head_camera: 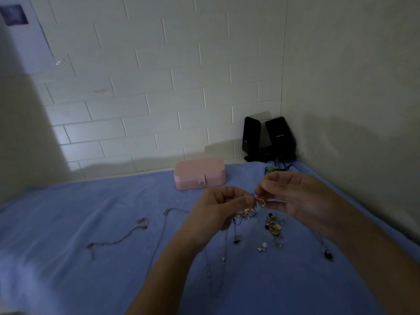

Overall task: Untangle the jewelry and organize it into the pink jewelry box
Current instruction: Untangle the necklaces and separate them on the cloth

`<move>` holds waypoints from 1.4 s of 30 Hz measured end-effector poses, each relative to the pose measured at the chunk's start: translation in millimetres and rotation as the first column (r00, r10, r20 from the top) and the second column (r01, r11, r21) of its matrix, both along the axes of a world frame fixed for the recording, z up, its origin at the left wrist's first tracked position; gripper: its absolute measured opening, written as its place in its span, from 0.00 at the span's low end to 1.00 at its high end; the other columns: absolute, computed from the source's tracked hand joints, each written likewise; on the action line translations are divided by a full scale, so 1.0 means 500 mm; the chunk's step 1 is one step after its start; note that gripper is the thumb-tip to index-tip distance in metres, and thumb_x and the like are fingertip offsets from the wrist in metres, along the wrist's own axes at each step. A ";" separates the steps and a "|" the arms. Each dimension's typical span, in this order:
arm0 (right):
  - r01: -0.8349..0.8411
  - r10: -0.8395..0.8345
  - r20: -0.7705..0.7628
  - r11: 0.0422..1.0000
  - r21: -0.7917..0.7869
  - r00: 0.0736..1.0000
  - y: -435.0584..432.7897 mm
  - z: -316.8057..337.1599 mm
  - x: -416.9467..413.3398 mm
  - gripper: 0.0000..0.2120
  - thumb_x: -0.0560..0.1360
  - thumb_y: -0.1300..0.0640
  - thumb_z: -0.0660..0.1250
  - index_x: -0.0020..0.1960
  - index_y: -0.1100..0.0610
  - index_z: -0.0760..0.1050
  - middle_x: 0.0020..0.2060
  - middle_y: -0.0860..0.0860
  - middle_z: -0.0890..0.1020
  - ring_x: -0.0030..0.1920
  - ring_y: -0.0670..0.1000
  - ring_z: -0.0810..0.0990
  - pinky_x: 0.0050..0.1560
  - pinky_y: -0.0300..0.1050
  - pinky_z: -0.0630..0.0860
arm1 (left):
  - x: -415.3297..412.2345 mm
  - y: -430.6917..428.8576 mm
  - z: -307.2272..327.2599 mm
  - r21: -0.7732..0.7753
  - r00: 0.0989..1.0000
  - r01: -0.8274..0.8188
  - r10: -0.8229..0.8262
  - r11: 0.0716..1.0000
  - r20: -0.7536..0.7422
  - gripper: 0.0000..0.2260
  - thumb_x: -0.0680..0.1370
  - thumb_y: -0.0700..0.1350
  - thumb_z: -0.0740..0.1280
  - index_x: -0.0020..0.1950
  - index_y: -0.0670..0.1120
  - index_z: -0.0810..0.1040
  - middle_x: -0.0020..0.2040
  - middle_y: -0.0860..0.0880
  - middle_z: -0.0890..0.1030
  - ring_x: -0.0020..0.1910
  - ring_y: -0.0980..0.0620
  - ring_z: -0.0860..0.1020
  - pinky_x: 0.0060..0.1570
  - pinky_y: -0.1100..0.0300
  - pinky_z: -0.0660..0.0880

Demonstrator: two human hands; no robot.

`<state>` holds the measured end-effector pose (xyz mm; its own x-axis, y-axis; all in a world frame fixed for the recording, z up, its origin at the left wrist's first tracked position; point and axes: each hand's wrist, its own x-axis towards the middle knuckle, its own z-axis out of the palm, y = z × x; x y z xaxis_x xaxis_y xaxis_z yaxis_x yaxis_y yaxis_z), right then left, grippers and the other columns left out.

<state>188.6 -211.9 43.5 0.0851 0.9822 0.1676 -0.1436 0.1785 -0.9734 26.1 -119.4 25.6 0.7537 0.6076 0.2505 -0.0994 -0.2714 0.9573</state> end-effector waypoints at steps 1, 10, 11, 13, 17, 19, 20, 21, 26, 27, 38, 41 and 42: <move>0.009 -0.008 0.057 1.000 -0.014 0.998 -0.001 0.002 -0.003 0.21 0.58 0.47 0.80 0.43 0.60 0.82 0.41 0.56 0.84 0.43 0.51 0.83 0.43 0.39 0.79 | 0.001 0.000 0.000 0.001 1.000 -0.013 0.013 1.000 0.013 0.07 0.68 0.49 0.68 0.36 0.46 0.80 0.22 0.54 0.64 0.22 0.56 0.57 0.23 0.65 0.55; 0.299 -0.313 0.512 0.948 0.111 0.800 -0.007 -0.004 -0.035 0.07 0.67 0.65 0.75 0.43 0.56 0.84 0.36 0.51 0.86 0.38 0.46 0.84 0.40 0.32 0.78 | 0.009 0.005 -0.006 0.038 0.989 -0.149 0.148 0.988 0.023 0.14 0.74 0.44 0.69 0.28 0.49 0.77 0.22 0.50 0.64 0.21 0.55 0.58 0.23 0.64 0.55; 0.329 -0.355 0.523 0.933 0.146 0.775 -0.006 -0.007 -0.039 0.07 0.66 0.64 0.75 0.41 0.55 0.84 0.35 0.50 0.85 0.38 0.45 0.84 0.40 0.32 0.78 | 0.010 0.005 -0.006 0.039 0.987 -0.158 0.157 0.987 0.024 0.14 0.74 0.45 0.69 0.27 0.50 0.76 0.22 0.50 0.63 0.21 0.55 0.57 0.22 0.64 0.55; 0.353 -0.400 0.499 0.916 0.189 0.769 -0.005 -0.011 -0.047 0.07 0.67 0.64 0.75 0.40 0.53 0.84 0.35 0.49 0.85 0.37 0.45 0.84 0.41 0.33 0.79 | 0.011 0.006 -0.005 0.031 0.986 -0.165 0.164 0.986 0.039 0.13 0.70 0.49 0.69 0.26 0.51 0.75 0.23 0.49 0.63 0.21 0.55 0.57 0.22 0.63 0.55; 0.351 -0.389 0.387 0.921 0.168 0.836 -0.001 -0.010 -0.050 0.04 0.68 0.63 0.74 0.41 0.57 0.84 0.35 0.52 0.85 0.37 0.47 0.84 0.40 0.34 0.79 | 0.011 0.007 -0.003 0.012 0.978 -0.191 0.189 0.981 0.084 0.09 0.67 0.52 0.69 0.29 0.50 0.77 0.22 0.50 0.62 0.21 0.56 0.57 0.21 0.64 0.56; 0.358 -0.391 0.344 0.920 0.157 0.854 0.003 -0.012 -0.051 0.03 0.68 0.63 0.74 0.42 0.59 0.83 0.35 0.53 0.85 0.36 0.48 0.83 0.38 0.33 0.78 | 0.011 0.008 -0.004 0.007 0.973 -0.206 0.204 0.979 0.106 0.09 0.67 0.52 0.70 0.31 0.48 0.78 0.22 0.51 0.62 0.21 0.56 0.57 0.21 0.64 0.56; 0.360 -0.390 0.333 0.921 0.150 0.859 0.005 -0.012 -0.053 0.02 0.69 0.63 0.73 0.42 0.60 0.83 0.35 0.54 0.85 0.36 0.49 0.83 0.38 0.34 0.78 | 0.010 0.008 -0.003 0.005 0.971 -0.214 0.212 0.977 0.114 0.08 0.66 0.52 0.70 0.32 0.48 0.79 0.22 0.51 0.62 0.21 0.56 0.56 0.22 0.64 0.55; 0.360 -0.387 0.326 0.922 0.141 0.862 0.007 -0.013 -0.053 0.02 0.70 0.63 0.72 0.42 0.61 0.82 0.34 0.54 0.85 0.36 0.50 0.83 0.38 0.35 0.78 | 0.009 0.008 -0.003 0.005 0.968 -0.222 0.219 0.975 0.119 0.07 0.66 0.52 0.70 0.33 0.48 0.80 0.22 0.51 0.62 0.21 0.56 0.56 0.22 0.65 0.56; 0.275 -0.276 0.234 0.961 0.037 0.932 0.013 -0.014 -0.051 0.04 0.73 0.65 0.67 0.40 0.62 0.80 0.34 0.55 0.82 0.37 0.50 0.79 0.43 0.41 0.77 | 0.007 0.003 -0.002 -0.069 0.990 -0.077 0.084 0.995 0.113 0.09 0.69 0.52 0.67 0.30 0.52 0.80 0.22 0.55 0.60 0.21 0.58 0.55 0.21 0.67 0.56; 0.266 -0.266 0.218 0.963 0.033 0.939 0.014 -0.015 -0.050 0.05 0.74 0.65 0.66 0.40 0.63 0.80 0.34 0.55 0.82 0.37 0.50 0.79 0.45 0.42 0.77 | 0.007 0.002 -0.002 -0.080 0.994 -0.026 0.035 0.996 0.108 0.09 0.70 0.52 0.66 0.31 0.52 0.79 0.23 0.55 0.59 0.22 0.58 0.54 0.21 0.67 0.56; 0.260 -0.491 0.538 0.855 0.449 0.685 0.008 -0.026 -0.041 0.14 0.71 0.67 0.71 0.44 0.47 0.81 0.38 0.48 0.85 0.39 0.44 0.83 0.41 0.34 0.78 | 0.009 0.006 -0.009 -0.053 0.999 -0.028 0.030 0.998 0.046 0.14 0.72 0.53 0.64 0.42 0.41 0.77 0.23 0.55 0.59 0.22 0.58 0.55 0.22 0.68 0.56; 0.246 -0.526 0.605 0.839 0.486 0.598 0.011 -0.029 -0.036 0.08 0.70 0.67 0.72 0.42 0.55 0.81 0.37 0.46 0.82 0.39 0.43 0.81 0.39 0.31 0.77 | 0.013 0.002 -0.010 -0.047 1.000 -0.023 0.024 0.999 0.012 0.11 0.71 0.53 0.65 0.31 0.51 0.79 0.23 0.55 0.59 0.22 0.59 0.55 0.22 0.67 0.56; 0.228 -0.528 0.628 0.838 0.497 0.572 0.011 -0.031 -0.036 0.07 0.69 0.68 0.72 0.40 0.56 0.79 0.36 0.45 0.81 0.39 0.43 0.81 0.38 0.32 0.77 | 0.013 0.001 -0.010 -0.049 1.000 -0.018 0.018 0.999 -0.001 0.12 0.71 0.53 0.65 0.28 0.52 0.78 0.23 0.55 0.59 0.22 0.58 0.55 0.22 0.67 0.55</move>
<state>170.8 -206.3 28.3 0.1406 0.7541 0.6416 0.7257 0.3623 -0.5849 32.8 -118.8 20.5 0.7428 0.6324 0.2196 -0.0945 -0.2257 0.9696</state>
